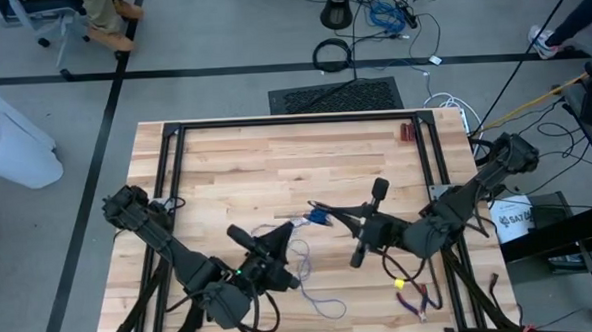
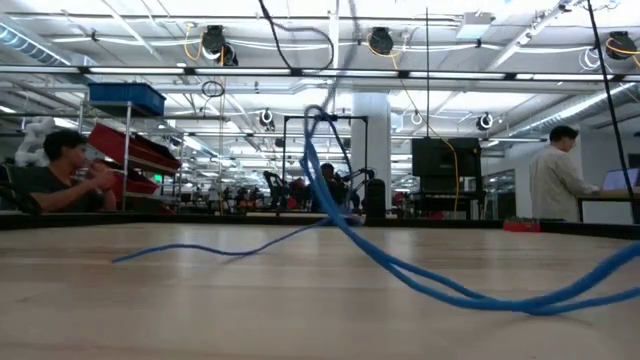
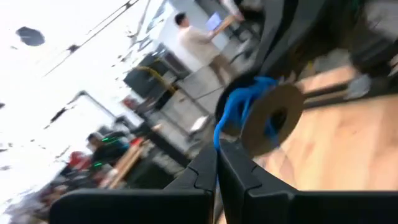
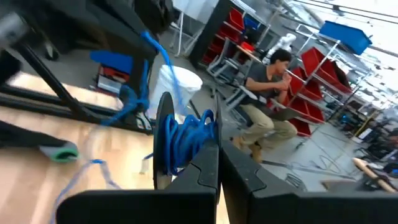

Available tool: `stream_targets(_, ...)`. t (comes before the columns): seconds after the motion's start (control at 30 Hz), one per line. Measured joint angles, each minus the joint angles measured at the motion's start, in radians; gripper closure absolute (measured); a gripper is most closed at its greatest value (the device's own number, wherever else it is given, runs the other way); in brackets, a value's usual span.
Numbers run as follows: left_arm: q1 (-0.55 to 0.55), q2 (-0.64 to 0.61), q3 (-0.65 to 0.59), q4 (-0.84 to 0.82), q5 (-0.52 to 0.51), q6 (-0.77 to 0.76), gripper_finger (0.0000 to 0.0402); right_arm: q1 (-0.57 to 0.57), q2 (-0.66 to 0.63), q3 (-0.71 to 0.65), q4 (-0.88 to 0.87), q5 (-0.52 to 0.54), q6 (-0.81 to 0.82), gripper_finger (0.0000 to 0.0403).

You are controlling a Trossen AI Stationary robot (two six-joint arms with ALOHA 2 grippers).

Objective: Coil cords
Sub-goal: Coil the blue wire onto the black spool

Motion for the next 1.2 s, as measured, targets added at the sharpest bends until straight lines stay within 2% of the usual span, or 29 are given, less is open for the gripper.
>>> stream_targets(0.53,-0.002,0.0,0.0,-0.021,0.0,0.019,0.0391,0.211,-0.132,0.0,0.002,0.0,0.026,0.0403)
stream_targets(0.9,0.0,0.0,0.0,-0.021,0.01,-0.008,0.0391,0.267,-0.158,0.0,0.007,0.008,0.023,0.0403)
stream_targets(1.2,0.046,0.0,-0.002,-0.021,0.214,-0.142,0.0391,0.263,-0.16,0.0,0.011,0.0,0.028,0.0403)
